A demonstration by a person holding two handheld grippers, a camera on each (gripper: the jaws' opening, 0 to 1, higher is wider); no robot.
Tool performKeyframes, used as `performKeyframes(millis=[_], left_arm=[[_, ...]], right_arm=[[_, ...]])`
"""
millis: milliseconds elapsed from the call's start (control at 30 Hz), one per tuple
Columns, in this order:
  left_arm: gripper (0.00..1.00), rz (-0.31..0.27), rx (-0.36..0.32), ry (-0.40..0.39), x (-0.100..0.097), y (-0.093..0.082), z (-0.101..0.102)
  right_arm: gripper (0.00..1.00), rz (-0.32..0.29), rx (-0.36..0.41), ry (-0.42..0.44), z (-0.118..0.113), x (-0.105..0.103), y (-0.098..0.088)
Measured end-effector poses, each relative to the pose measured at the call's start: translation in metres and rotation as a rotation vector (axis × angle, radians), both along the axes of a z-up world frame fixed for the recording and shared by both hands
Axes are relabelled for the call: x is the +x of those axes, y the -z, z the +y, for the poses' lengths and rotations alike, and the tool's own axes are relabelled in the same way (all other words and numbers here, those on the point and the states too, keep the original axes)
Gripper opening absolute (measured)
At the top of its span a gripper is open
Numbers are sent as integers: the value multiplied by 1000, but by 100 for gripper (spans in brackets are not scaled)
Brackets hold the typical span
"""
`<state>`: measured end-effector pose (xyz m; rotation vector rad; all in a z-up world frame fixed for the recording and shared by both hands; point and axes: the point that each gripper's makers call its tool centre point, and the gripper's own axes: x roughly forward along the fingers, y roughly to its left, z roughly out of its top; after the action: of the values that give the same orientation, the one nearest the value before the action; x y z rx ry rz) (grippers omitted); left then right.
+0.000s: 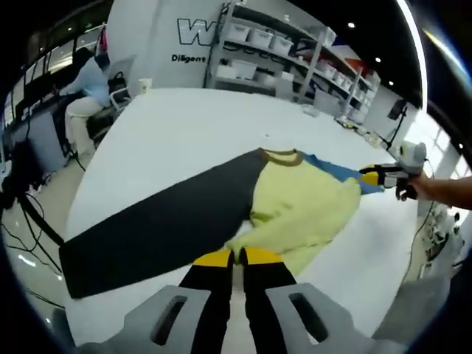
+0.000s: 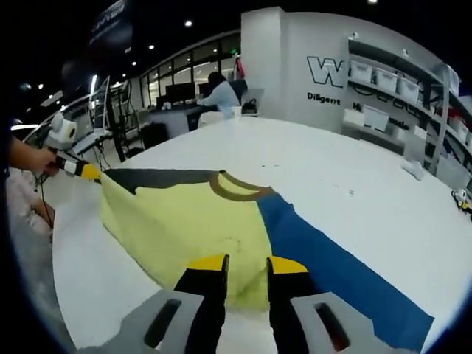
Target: Fold the garment on the visible template until the final outline fits inside the template.
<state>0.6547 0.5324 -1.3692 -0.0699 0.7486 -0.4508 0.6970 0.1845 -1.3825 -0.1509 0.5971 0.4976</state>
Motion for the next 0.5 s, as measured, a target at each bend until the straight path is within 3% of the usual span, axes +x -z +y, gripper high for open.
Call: performKeyframes(millis=[167,200,333,500], left_arm=[[3,3,11,3,4,4,2],[3,6,4,-4,5,4,3],[3,12,6,2,5,5,3],[3,19,2,6,4,6,4]], right_arm=[[29,24,20,22,0,-14,12],[29,59,34,5,5,-26,21],[29,101,22,-43,17,-43,37],[30,146,41,-44,29,-53,49]])
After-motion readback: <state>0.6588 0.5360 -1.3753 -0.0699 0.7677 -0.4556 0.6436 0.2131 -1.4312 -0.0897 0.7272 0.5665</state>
